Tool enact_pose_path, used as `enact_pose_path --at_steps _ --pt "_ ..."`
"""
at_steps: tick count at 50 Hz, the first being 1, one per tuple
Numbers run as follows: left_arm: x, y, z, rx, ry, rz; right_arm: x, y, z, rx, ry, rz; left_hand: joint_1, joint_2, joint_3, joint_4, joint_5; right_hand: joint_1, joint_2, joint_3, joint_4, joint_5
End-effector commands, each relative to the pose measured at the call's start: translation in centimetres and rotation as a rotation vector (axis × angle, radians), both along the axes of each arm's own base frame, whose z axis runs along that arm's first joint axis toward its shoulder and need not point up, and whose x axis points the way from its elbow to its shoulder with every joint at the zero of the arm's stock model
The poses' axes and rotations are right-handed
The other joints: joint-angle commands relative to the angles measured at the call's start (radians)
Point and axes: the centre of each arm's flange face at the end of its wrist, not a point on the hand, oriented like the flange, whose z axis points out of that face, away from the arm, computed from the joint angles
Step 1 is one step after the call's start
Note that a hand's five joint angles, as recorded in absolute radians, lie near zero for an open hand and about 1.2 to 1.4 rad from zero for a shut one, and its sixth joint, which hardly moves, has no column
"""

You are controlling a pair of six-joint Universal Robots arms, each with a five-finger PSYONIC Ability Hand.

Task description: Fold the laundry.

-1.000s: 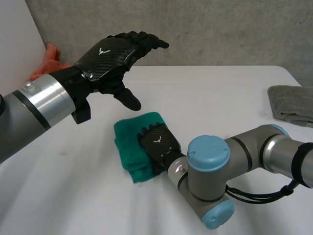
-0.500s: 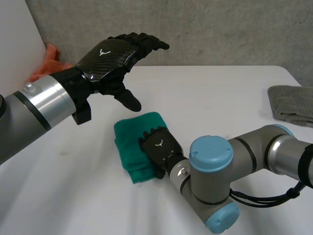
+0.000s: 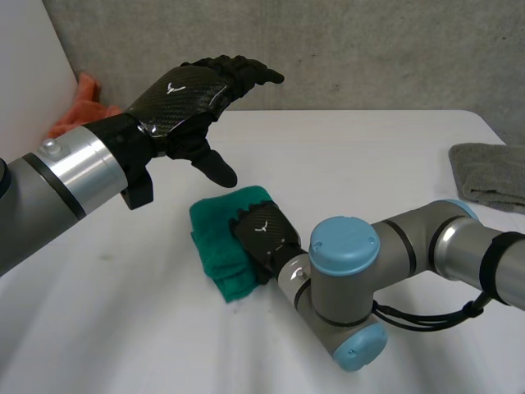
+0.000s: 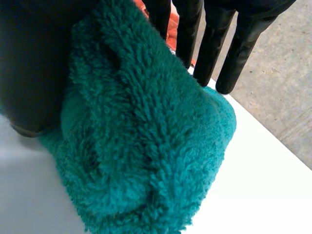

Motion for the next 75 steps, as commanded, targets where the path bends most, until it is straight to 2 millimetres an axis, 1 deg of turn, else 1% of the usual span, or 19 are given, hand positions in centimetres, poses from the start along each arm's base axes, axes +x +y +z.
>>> enact_pose_path --at_steps 1,2,5,9,11,19,23,30,38,42,43,47,51,54,57,64,65,72,75 --pt "0.0 0.0 -0.1 0.003 0.0 0.002 0.6 -0.5 0.0 -0.005 -0.016 0.014 -0.015 -0.019 -0.023 -0.018 -0.036 0.564 0.516 0.497 0.497 0.528" --pt "0.0 0.0 -0.1 0.003 0.0 0.002 0.7 -0.6 0.1 -0.009 -0.02 0.017 -0.015 -0.019 -0.023 -0.018 -0.036 0.747 0.7 0.681 0.681 0.712" --pt "0.1 -0.1 -0.1 0.006 0.002 0.003 0.9 -0.7 0.3 -0.011 -0.027 0.018 -0.015 -0.019 -0.023 -0.018 -0.036 0.988 0.941 0.922 0.922 0.953" --pt "0.1 -0.2 -0.1 0.006 0.002 0.006 0.9 -1.2 0.6 -0.017 -0.036 0.005 -0.015 -0.019 -0.023 -0.018 -0.036 0.989 0.941 0.923 0.923 0.953" --pt "0.2 -0.2 -0.1 0.006 0.002 0.006 0.2 -2.0 1.0 -0.01 -0.026 -0.018 -0.015 -0.019 -0.023 -0.018 -0.036 0.989 0.941 0.923 0.923 0.953" --pt "0.2 -0.2 0.0 0.0 0.001 0.008 -6.6 -8.9 2.2 0.026 0.059 -0.185 -0.015 -0.019 -0.023 -0.018 -0.036 0.989 0.941 0.923 0.923 0.953" --pt "0.2 -0.2 0.1 -0.001 0.002 0.006 -11.5 -12.9 2.9 0.0 0.147 -0.249 -0.015 -0.019 -0.023 -0.018 -0.036 0.989 0.941 0.923 0.923 0.953" --pt "0.1 -0.1 0.1 -0.004 0.0 0.005 -16.2 -16.3 4.0 -0.032 0.194 -0.306 -0.015 -0.019 -0.023 -0.018 -0.036 0.989 0.941 0.923 0.923 0.953" --pt "0.2 -0.1 0.0 -0.004 -0.001 0.008 -19.0 -20.8 8.4 -0.181 0.117 -0.331 -0.015 -0.019 -0.023 -0.018 -0.036 0.989 0.941 0.923 0.923 0.953" --pt "0.2 -0.2 0.0 -0.004 -0.001 0.01 -21.0 -24.1 12.1 -0.327 0.048 -0.399 -0.015 -0.019 -0.023 -0.018 -0.036 0.989 0.941 0.923 0.923 0.953" --pt "0.2 -0.2 0.1 -0.005 -0.001 0.01 -21.7 -25.3 13.6 -0.382 -0.006 -0.424 -0.015 -0.019 -0.023 -0.018 -0.036 0.989 0.941 0.923 0.923 0.953" --pt "0.2 -0.2 0.1 -0.004 0.0 0.009 -24.0 -27.8 18.1 -0.5 -0.174 -0.477 -0.012 -0.016 -0.02 -0.015 -0.033 0.989 0.941 0.923 0.923 0.953" --pt "0.2 -0.1 0.1 -0.002 0.001 0.009 -25.8 -29.5 19.8 -0.56 -0.27 -0.483 -0.012 -0.016 -0.02 -0.015 -0.033 0.989 0.941 0.923 0.923 0.953" --pt "0.2 0.0 0.1 -0.001 0.002 0.008 -27.8 -30.8 19.6 -0.587 -0.272 -0.509 -0.012 -0.016 -0.02 -0.015 -0.033 0.989 0.941 0.923 0.923 0.953" --pt "0.1 0.1 0.0 0.002 0.001 0.005 -29.5 -31.8 18.0 -0.568 -0.257 -0.537 -0.009 -0.013 -0.017 -0.012 -0.03 0.989 0.941 0.923 0.923 0.953" --pt "0.1 0.4 -0.5 0.017 -0.007 0.0 -33.6 -33.3 11.9 -0.482 -0.157 -0.587 -0.009 -0.013 -0.017 -0.012 -0.03 0.989 0.941 0.923 0.923 0.953" --pt "0.0 0.5 -0.6 0.018 -0.009 -0.004 -34.8 -33.4 10.2 -0.464 -0.113 -0.609 -0.009 -0.013 -0.017 -0.012 -0.03 0.989 0.941 0.923 0.923 0.953" --pt "-0.2 0.7 -0.9 0.023 -0.013 -0.012 -38.7 -32.4 3.8 -0.346 0.048 -0.643 -0.009 -0.013 -0.017 -0.012 -0.03 0.989 0.941 0.923 0.923 0.953" --pt "-0.2 0.7 -0.8 0.022 -0.012 -0.012 -39.0 -31.7 2.3 -0.304 0.071 -0.618 -0.009 -0.013 -0.017 -0.012 -0.03 0.989 0.941 0.923 0.923 0.953"
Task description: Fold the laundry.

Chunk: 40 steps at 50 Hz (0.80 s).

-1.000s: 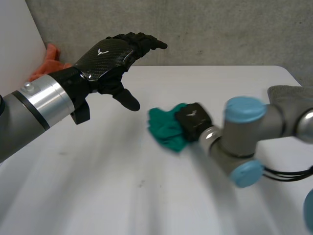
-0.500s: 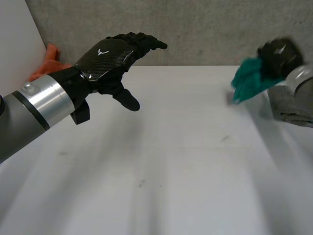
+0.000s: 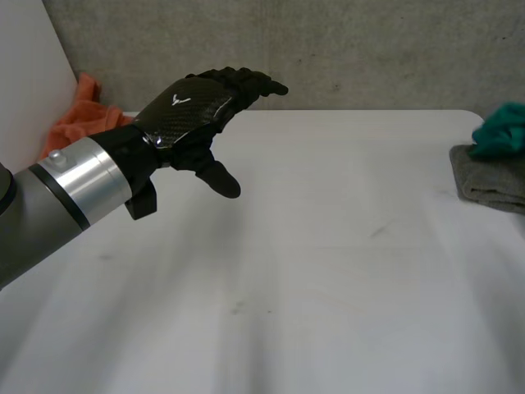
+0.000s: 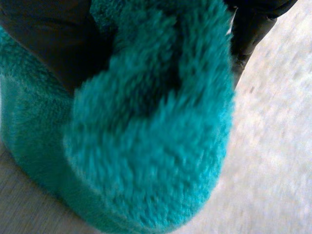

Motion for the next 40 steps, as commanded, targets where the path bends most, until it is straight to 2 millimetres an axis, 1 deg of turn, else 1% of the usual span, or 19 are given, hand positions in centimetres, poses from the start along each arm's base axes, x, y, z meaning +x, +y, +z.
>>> enact_pose_path --at_steps 1,4,7,8,11,15,16,19,20,22,23,26,27,30,31,34,35,38,40 --pt "-0.1 0.1 -0.1 0.002 -0.002 -0.004 -3.0 2.1 -6.3 0.18 0.087 0.007 -0.009 -0.013 -0.018 -0.012 -0.03 0.476 0.231 0.224 0.209 0.271" --pt "-0.1 0.1 0.0 -0.002 0.0 -0.004 -3.3 2.6 -6.6 0.203 0.09 0.007 -0.009 -0.013 -0.018 -0.012 -0.03 0.476 0.231 0.224 0.209 0.271" --pt "-0.1 0.1 0.2 -0.005 0.002 -0.004 -3.4 3.3 -5.7 0.241 0.076 -0.004 -0.009 -0.013 -0.018 -0.012 -0.03 -0.53 -0.774 -0.781 -0.797 -0.734" --pt "-0.1 0.1 0.2 -0.005 0.002 -0.006 -3.4 3.6 -4.7 0.252 0.072 -0.009 -0.009 -0.013 -0.018 -0.012 -0.03 -0.746 -0.991 -0.998 -1.013 -0.951" --pt "-0.3 0.3 0.3 -0.011 0.005 -0.012 -3.2 4.1 -2.7 0.255 0.072 -0.012 -0.009 -0.013 -0.018 -0.012 -0.03 -0.746 -0.991 -0.998 -1.013 -0.951" --pt "-0.5 0.6 0.5 -0.017 0.007 -0.021 -2.7 4.8 0.8 0.228 0.072 -0.009 -0.009 -0.013 -0.018 -0.012 -0.03 -0.746 -0.991 -0.998 -1.013 -0.951" --pt "-0.6 0.7 0.6 -0.02 0.008 -0.026 -2.5 5.1 2.4 0.205 0.079 -0.011 -0.009 -0.013 -0.018 -0.012 -0.03 -0.746 -0.991 -0.998 -1.013 -0.951" --pt "-0.6 0.8 1.0 -0.029 0.012 -0.024 -2.1 5.6 4.4 0.175 0.087 -0.01 -0.012 -0.016 -0.02 -0.015 -0.033 -0.746 -0.991 -0.998 -1.013 -0.951" --pt "-0.5 1.0 1.3 -0.038 0.017 -0.02 -1.0 6.1 5.8 0.158 0.084 0.006 -0.015 -0.019 -0.023 -0.018 -0.036 -0.746 -0.991 -0.998 -1.013 -0.951" --pt "-0.4 1.0 1.6 -0.048 0.022 -0.012 0.7 6.8 7.1 0.146 0.077 0.034 -0.015 -0.019 -0.023 -0.018 -0.036 -0.746 -0.991 -0.998 -1.013 -0.951" --pt "-0.4 1.1 1.8 -0.052 0.024 -0.009 3.0 7.6 8.5 0.132 0.064 0.072 -0.018 -0.022 -0.026 -0.021 -0.039 -0.746 -0.991 -0.998 -1.013 -0.951" --pt "-0.1 1.0 2.2 -0.062 0.032 0.017 5.9 9.1 10.3 0.123 0.027 0.11 -0.018 -0.022 -0.026 -0.021 -0.039 -0.746 -0.991 -0.998 -1.013 -0.951" --pt "-0.1 0.9 2.4 -0.066 0.035 0.026 7.6 10.0 11.1 0.131 -0.011 0.13 -0.018 -0.022 -0.026 -0.021 -0.039 -0.746 -0.991 -0.998 -1.013 -0.951" --pt "0.3 0.5 3.0 -0.081 0.048 0.068 10.0 11.4 11.3 0.163 -0.081 0.156 -0.018 -0.022 -0.026 -0.021 -0.039 -0.746 -0.991 -0.998 -1.013 -0.951" --pt "0.6 0.2 3.4 -0.094 0.057 0.098 11.8 12.3 11.0 0.192 -0.127 0.178 -0.018 -0.022 -0.026 -0.021 -0.039 -0.746 -0.991 -0.998 -1.013 -0.951" --pt "1.1 -0.5 3.9 -0.114 0.072 0.162 14.9 14.4 10.9 0.228 -0.19 0.224 -0.018 -0.022 -0.026 -0.021 -0.039 -0.746 -0.991 -0.998 -1.013 -0.951" --pt "1.6 -1.2 4.1 -0.13 0.078 0.214 16.7 16.1 11.4 0.229 -0.215 0.251 -0.021 -0.024 -0.029 -0.024 -0.042 -0.746 -0.991 -0.998 -1.013 -0.951" --pt "2.9 -3.0 4.6 -0.165 0.097 0.312 18.8 18.4 11.6 0.231 -0.244 0.279 -0.024 -0.027 -0.032 -0.027 -0.044 -0.746 -0.991 -0.998 -1.013 -0.951" --pt "4.8 -5.3 5.2 -0.195 0.108 0.408 20.6 20.4 11.0 0.239 -0.252 0.293 -0.021 -0.025 -0.029 -0.024 -0.042 -0.746 -0.991 -0.998 -1.013 -0.951"
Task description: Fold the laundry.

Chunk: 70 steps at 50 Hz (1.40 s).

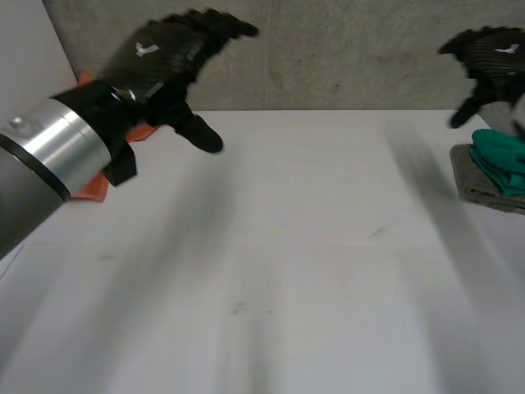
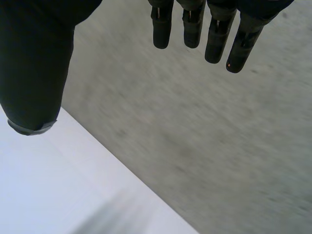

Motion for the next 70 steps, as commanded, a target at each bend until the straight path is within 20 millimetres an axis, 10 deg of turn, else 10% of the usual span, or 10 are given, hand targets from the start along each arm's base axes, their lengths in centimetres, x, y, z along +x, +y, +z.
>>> enact_pose_path --at_steps 1,11,25,52,63,70 --pt "4.6 -5.8 1.6 -0.086 0.052 0.292 8.2 7.9 -0.8 0.059 -0.117 0.09 -0.021 -0.025 -0.029 -0.024 -0.042 -0.03 -0.048 -0.04 -0.059 -0.067" --pt "11.6 -17.0 -5.1 -0.074 -0.197 0.503 12.9 15.6 -4.4 0.098 -0.025 0.212 -0.021 -0.025 -0.029 -0.024 -0.042 -0.03 -0.048 -0.04 -0.059 -0.067" --pt "17.9 -28.4 -17.0 -0.129 -0.485 0.616 11.4 19.1 -8.0 0.143 0.162 0.221 -0.021 -0.025 -0.029 -0.024 -0.042 -0.03 -0.048 -0.04 -0.059 -0.067" --pt "18.5 -31.0 -23.5 -0.104 -0.49 0.575 7.9 19.1 -10.6 0.215 0.175 0.154 0.214 0.21 0.205 0.211 0.193 -0.03 -0.048 -0.04 -0.059 -0.067" --pt "18.7 -32.3 -24.7 -0.162 -0.48 0.589 6.3 19.2 -10.3 0.204 0.196 0.11 1.196 1.193 1.188 1.193 1.175 -0.03 -0.048 -0.04 -0.059 -0.067" --pt "16.3 -31.2 -22.2 -0.179 -0.471 0.559 5.3 18.9 -9.8 0.177 0.215 0.075 1.197 1.193 1.189 1.194 1.176 -0.03 -0.048 -0.04 -0.059 -0.067"
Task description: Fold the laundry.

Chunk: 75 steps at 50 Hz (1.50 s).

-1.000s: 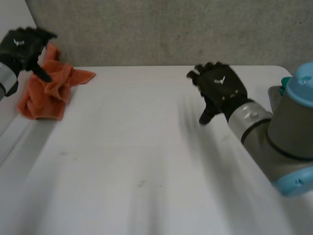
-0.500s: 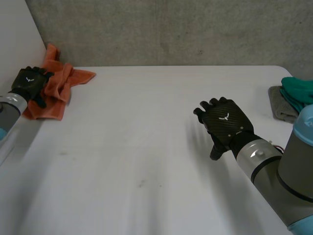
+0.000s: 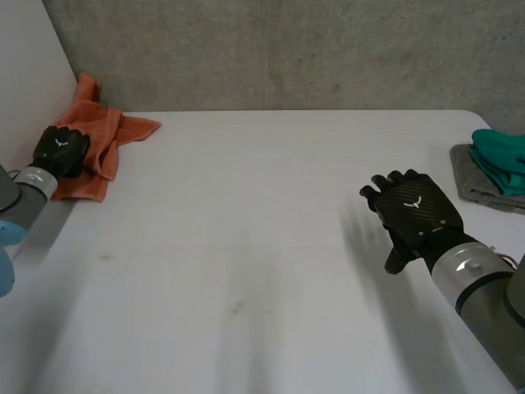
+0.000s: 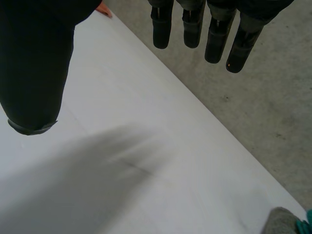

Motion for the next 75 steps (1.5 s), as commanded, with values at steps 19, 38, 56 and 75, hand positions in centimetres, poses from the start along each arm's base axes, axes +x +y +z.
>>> enact_pose_path --at_steps 19,38,56,75 --pt "-5.7 4.9 11.7 -0.162 0.203 -0.116 -1.6 -0.1 1.7 -0.054 -0.006 -0.003 -0.81 -0.845 -0.839 -0.85 -0.815 -0.03 -0.048 -0.04 -0.059 -0.067" --pt "-2.3 2.0 1.1 -0.045 -0.112 -0.07 -3.2 -0.9 0.7 -0.023 0.002 -0.041 -0.75 -0.784 -0.779 -0.789 -0.754 -0.03 -0.048 -0.04 -0.059 -0.067" --pt "-1.4 0.4 -1.3 -0.077 -0.118 -0.076 -4.2 -1.5 0.4 -0.011 0.006 -0.08 -0.503 -0.538 -0.533 -0.543 -0.508 -0.03 -0.048 -0.04 -0.059 -0.067" --pt "-1.9 1.3 3.3 -0.143 -0.178 -0.02 -4.7 -1.8 0.4 -0.007 0.005 -0.101 0.248 0.214 0.219 0.209 0.244 -0.03 -0.048 -0.04 -0.059 -0.067"
